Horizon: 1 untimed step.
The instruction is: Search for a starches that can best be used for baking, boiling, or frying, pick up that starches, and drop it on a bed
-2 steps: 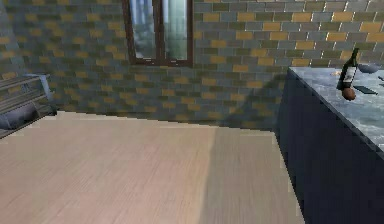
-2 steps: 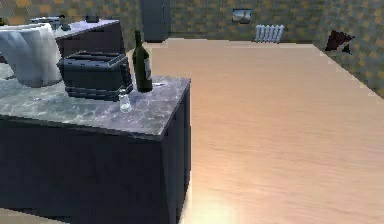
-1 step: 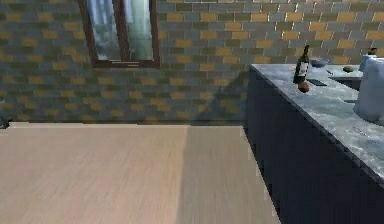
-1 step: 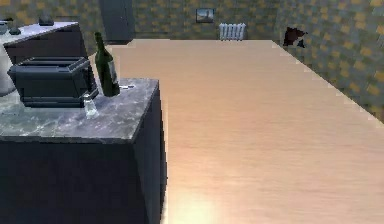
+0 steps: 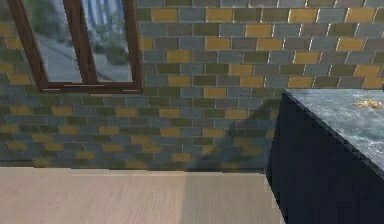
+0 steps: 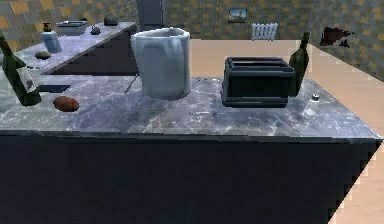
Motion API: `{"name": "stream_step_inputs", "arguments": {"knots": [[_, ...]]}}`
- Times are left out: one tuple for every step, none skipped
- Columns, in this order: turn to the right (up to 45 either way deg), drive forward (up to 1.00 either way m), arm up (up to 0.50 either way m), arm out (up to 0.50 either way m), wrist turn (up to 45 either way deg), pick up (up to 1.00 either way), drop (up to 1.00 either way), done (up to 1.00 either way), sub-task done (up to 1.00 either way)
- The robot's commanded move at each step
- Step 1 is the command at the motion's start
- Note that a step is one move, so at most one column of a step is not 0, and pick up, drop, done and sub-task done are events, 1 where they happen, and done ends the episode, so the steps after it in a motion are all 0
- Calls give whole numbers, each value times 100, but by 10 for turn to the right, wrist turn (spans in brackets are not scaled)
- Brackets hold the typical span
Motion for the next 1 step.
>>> {"name": "stream_step_inputs", "arguments": {"knots": [[30, 0, 0, 0, 0, 0, 0, 0, 0]]}}
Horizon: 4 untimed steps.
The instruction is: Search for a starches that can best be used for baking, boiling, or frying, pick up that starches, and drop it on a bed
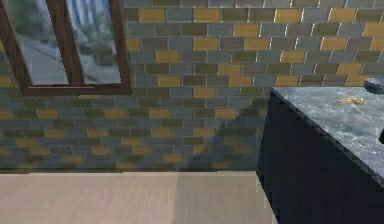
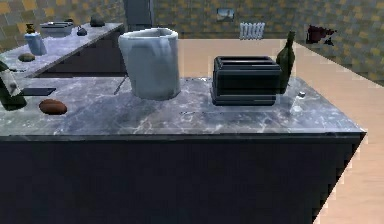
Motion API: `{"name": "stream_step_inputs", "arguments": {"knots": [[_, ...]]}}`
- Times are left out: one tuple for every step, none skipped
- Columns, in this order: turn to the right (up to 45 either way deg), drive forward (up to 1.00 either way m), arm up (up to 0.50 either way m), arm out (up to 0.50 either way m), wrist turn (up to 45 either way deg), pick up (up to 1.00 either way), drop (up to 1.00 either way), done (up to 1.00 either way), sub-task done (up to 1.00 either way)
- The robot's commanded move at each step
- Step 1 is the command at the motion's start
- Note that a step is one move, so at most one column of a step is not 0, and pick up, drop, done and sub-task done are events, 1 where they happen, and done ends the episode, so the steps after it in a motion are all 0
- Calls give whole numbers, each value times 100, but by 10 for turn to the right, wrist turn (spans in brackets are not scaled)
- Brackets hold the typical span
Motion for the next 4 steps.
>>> {"name": "stream_step_inputs", "arguments": {"knots": [[0, 55, 0, 0, 0, 0, 0, 0, 0], [0, 0, 50, 0, 0, 0, 0, 0, 0], [0, 0, 38, 0, 0, 0, 0, 0, 0], [0, 0, 0, 48, 0, 0, 0, 0, 0]]}}
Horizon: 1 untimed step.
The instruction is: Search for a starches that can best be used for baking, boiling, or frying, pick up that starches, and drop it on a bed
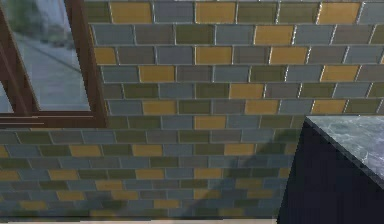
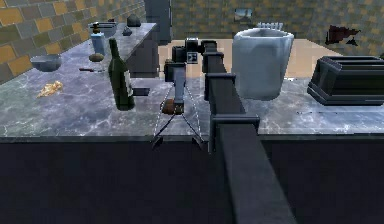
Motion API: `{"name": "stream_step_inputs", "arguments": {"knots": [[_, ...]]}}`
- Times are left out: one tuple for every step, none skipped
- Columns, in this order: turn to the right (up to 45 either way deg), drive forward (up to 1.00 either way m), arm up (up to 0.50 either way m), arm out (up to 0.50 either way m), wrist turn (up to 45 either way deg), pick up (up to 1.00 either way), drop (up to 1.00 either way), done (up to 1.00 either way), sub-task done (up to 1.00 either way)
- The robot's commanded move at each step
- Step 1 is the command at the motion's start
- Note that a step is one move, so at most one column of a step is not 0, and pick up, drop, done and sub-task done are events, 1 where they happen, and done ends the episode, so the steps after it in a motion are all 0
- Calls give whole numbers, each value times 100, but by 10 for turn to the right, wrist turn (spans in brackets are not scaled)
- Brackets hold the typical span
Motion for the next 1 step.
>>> {"name": "stream_step_inputs", "arguments": {"knots": [[0, 0, 0, 0, 450, 0, 0, 0, 0]]}}
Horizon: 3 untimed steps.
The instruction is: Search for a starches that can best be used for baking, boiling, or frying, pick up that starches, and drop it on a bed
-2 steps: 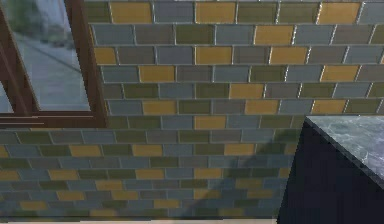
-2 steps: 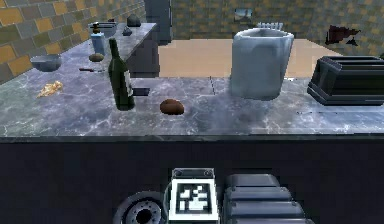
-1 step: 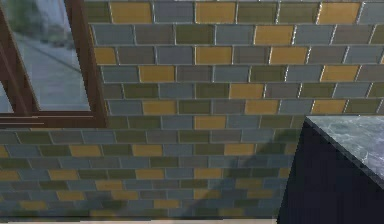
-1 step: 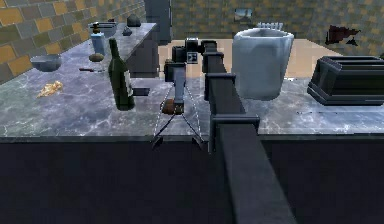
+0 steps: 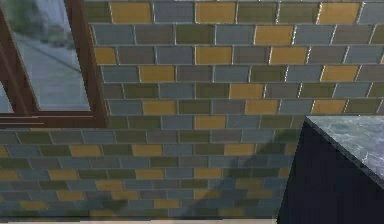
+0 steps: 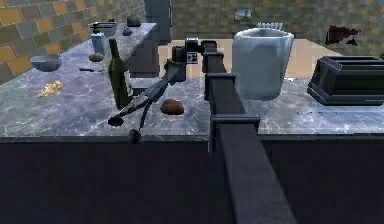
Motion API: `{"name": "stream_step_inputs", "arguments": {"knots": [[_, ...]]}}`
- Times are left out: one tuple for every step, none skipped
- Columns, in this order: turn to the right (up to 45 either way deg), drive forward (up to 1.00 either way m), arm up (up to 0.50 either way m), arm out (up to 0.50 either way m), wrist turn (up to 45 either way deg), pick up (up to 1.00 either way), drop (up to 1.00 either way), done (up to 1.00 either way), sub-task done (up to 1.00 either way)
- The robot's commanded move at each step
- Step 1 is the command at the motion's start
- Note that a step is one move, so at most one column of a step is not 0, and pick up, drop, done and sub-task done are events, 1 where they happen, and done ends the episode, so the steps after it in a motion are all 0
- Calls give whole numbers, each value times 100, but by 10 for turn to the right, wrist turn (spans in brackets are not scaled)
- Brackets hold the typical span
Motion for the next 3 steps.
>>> {"name": "stream_step_inputs", "arguments": {"knots": [[0, 0, 0, 0, 450, 0, 0, 0, 0], [0, 0, 0, 0, 450, 0, 0, 0, 0], [0, 0, 0, 0, 330, 0, 0, 0, 0]]}}
